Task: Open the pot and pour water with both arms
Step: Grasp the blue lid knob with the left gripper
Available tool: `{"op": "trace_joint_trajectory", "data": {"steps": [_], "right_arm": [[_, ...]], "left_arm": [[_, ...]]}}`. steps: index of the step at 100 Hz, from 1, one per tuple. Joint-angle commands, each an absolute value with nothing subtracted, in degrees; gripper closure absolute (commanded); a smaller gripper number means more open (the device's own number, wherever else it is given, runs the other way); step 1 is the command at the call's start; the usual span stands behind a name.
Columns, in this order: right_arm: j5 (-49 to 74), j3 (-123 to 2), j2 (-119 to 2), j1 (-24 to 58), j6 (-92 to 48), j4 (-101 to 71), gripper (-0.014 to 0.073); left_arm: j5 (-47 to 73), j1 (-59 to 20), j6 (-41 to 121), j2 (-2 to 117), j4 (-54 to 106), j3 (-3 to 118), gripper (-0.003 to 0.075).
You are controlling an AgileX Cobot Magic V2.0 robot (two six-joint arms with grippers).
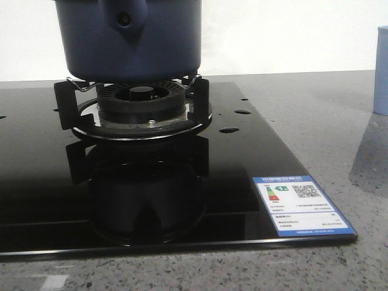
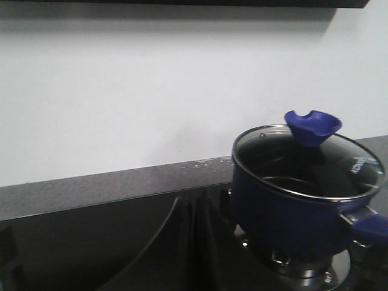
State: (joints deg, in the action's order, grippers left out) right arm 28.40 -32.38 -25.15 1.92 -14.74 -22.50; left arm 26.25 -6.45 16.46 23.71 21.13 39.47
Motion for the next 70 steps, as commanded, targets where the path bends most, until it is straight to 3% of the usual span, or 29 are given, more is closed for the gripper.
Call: {"op": "trace_joint_trajectory", "data": {"steps": [1, 13, 20, 29, 40, 47, 55, 70], "right_arm": [[26.04, -36.15, -28.33, 3.24, -16.5, -22.37, 0.0643], [25.91, -36.61, -29.15, 4.9, -16.5, -22.37, 0.0642], [25.91, -36.61, -29.15, 5.06, -16.5, -22.37, 0.0631], [25.83, -36.61, -29.15, 5.06, -16.5, -22.37, 0.0534], [25.83, -36.61, -29.15, 5.06, -16.5, -22.37, 0.0298], [25.83, -36.61, -29.15, 5.06, -16.5, -22.37, 0.0142], [25.83, -36.61, -29.15, 5.06, -16.5, -22.37, 0.0051], [25.83, -36.61, -29.15, 5.06, -16.5, -22.37, 0.0048]], "left_arm": [[23.2, -10.16, 17.15, 26.31, 21.54, 43.05, 0.074], [20.25, -14.83, 17.15, 28.18, 21.45, 43.27, 0.0732], [18.21, -17.32, 17.15, 29.46, 21.58, 43.27, 0.0677], [15.39, -20.27, 17.15, 31.66, 23.1, 43.27, 0.0516], [11.93, -23.33, 17.15, 34.95, 24.11, 43.27, 0.0227], [9.84, -25.12, 17.15, 37.42, 24.11, 43.27, 0.0132], [7.52, -27.08, 17.15, 40.81, 24.11, 43.27, 0.0138], [0.6, -30.12, 17.15, 47.5, 24.11, 43.38, 0.0207]]}}
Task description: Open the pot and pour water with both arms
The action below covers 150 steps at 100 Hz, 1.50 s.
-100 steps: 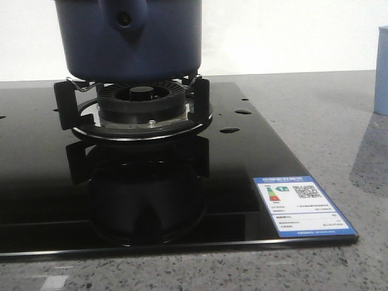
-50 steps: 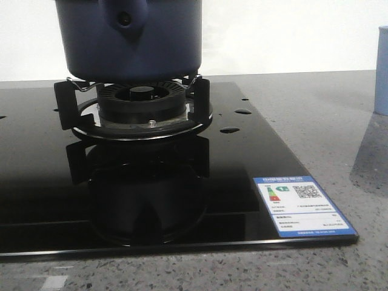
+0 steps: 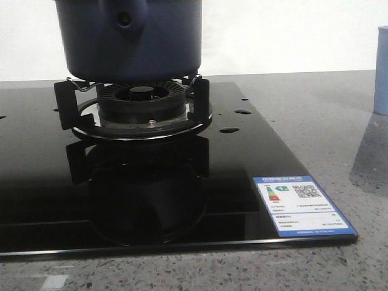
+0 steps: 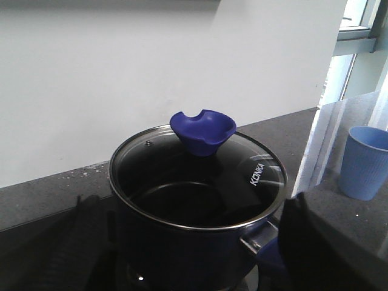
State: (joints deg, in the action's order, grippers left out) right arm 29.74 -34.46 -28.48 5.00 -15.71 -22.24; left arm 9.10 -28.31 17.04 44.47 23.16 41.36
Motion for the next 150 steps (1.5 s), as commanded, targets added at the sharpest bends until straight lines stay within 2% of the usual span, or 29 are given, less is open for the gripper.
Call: {"op": "trace_joint_trajectory", "data": {"steps": [1, 8, 28, 76, 106, 116, 135, 142, 150], "right_arm": [[25.83, -36.61, -29.15, 5.06, -16.5, -22.37, 0.0048], [25.83, -36.61, -29.15, 5.06, -16.5, -22.37, 0.0048], [26.04, -36.61, -29.15, 5.06, -16.5, -22.37, 0.0048], [26.04, -36.61, -29.15, 5.06, -16.5, -22.37, 0.0048], [26.64, -36.61, -29.15, 5.06, -16.5, -22.37, 0.0048], [26.64, -36.61, -29.15, 5.06, -16.5, -22.37, 0.0048], [26.64, -36.61, -29.15, 5.06, -16.5, -22.37, 0.0048], [26.64, -36.61, -29.15, 5.06, -16.5, -22.12, 0.0048], [26.22, -36.61, -29.15, 5.06, -16.5, -20.66, 0.0048]], "left_arm": [[0.0, -30.39, 17.15, 48.11, 24.11, 43.38, 0.021], [-3.57, -31.62, 17.15, 51.36, 24.11, 43.38, 0.0211], [-9.6, -34.54, 17.15, 59.5, 24.11, 46.16, 0.0132], [-10.21, -34.95, 17.15, 77.59, 23.91, 60.17, 0.0132], [-11.15, -33.6, 17.15, 80.81, 23.91, 62.46, 0.0136], [-11.29, -33.6, 17.15, 80.81, 23.78, 62.46, 0.0174], [-11.29, -33.6, 17.15, 80.68, 23.6, 62.46, 0.0352], [-11.29, -33.6, 17.15, 80.28, 23.6, 62.46, 0.0384], [-11.29, -33.6, 17.15, 79.44, 23.6, 62.46, 0.0386]]}}
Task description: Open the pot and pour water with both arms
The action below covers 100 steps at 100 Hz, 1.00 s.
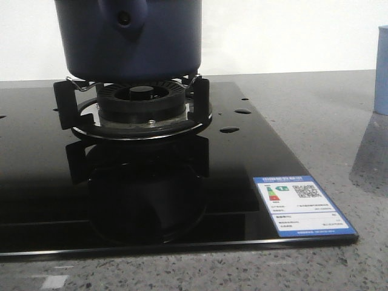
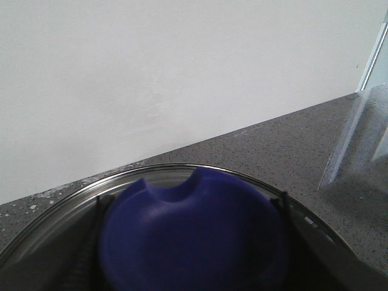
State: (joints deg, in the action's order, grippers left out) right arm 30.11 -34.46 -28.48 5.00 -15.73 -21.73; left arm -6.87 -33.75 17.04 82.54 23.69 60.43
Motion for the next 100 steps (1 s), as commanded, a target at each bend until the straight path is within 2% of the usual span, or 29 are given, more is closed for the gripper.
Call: {"op": "trace_joint_trajectory", "data": {"steps": [1, 26, 53, 77, 100], "right_arm": [[26.06, -36.61, -29.15, 5.06, -16.5, -20.45, 0.0048], [19.46, -32.84, -29.15, 3.11, -16.5, -14.73, 0.0085], [4.75, -22.77, -31.15, -0.33, -16.5, -14.28, 0.009], [-8.58, -21.15, -44.38, -0.33, -16.5, -14.28, 0.0074], [-21.05, -22.9, -59.53, -0.33, -15.4, -14.28, -0.0039]], "left_arm": [[-11.29, -33.6, 17.15, 79.2, 23.6, 62.46, 0.0386], [-11.02, -32.38, 17.15, 71.7, 22.06, 62.46, 0.0386], [-5.34, -22.54, 17.15, 63.41, 22.06, 62.46, 0.0386], [-0.69, -16.47, 17.15, 59.09, 22.06, 62.46, 0.0385], [0.96, -15.59, 17.15, 58.19, 22.06, 62.46, 0.0385]]}}
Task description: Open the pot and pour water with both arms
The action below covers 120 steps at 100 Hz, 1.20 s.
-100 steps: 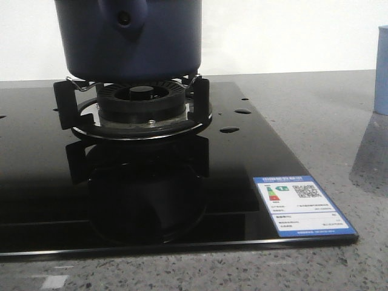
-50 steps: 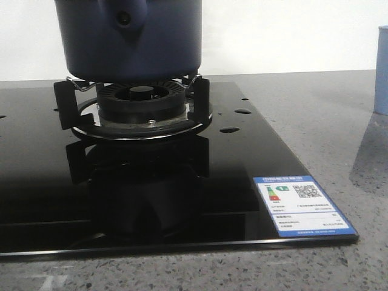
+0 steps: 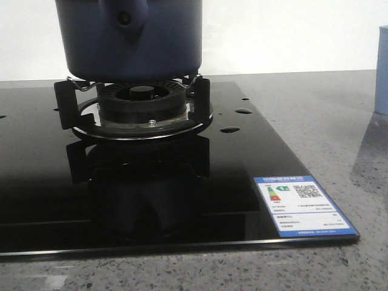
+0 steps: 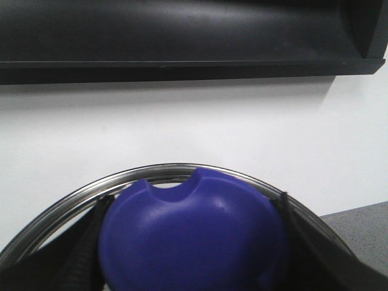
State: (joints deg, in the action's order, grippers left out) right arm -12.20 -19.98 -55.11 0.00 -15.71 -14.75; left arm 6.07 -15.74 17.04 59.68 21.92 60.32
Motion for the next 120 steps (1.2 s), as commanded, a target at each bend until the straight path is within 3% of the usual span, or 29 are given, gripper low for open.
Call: {"op": "trace_joint_trajectory", "data": {"steps": [1, 56, 65, 80, 85, 120], "right_arm": [[-21.25, -23.24, -60.46, -0.33, -15.4, -14.28, -0.0039], [-31.14, -35.84, -82.8, -0.33, -14.65, -14.28, -0.0033], [-31.74, -35.84, -83.26, -0.33, -14.65, -14.28, 0.0039], [-33.61, -35.84, -83.26, -0.33, -14.65, -14.28, 0.0295], [-33.34, -35.84, -83.15, -0.33, -14.65, -14.28, 0.0345], [-21.91, -37.91, -71.56, 3.7, -14.65, -6.94, 0.0358]], "left_arm": [[0.96, -15.59, 17.15, 58.19, 22.06, 62.46, 0.0385], [0.62, -15.59, 17.15, 58.19, 22.06, 62.46, 0.0385], [0.52, -15.59, 17.15, 58.19, 22.06, 62.46, 0.0385], [0.46, -15.59, 17.15, 58.19, 22.06, 62.46, 0.0385], [0.46, -15.59, 17.15, 58.19, 22.06, 62.46, 0.0385], [0.46, -15.59, 17.15, 58.19, 22.06, 62.46, 0.0385]]}}
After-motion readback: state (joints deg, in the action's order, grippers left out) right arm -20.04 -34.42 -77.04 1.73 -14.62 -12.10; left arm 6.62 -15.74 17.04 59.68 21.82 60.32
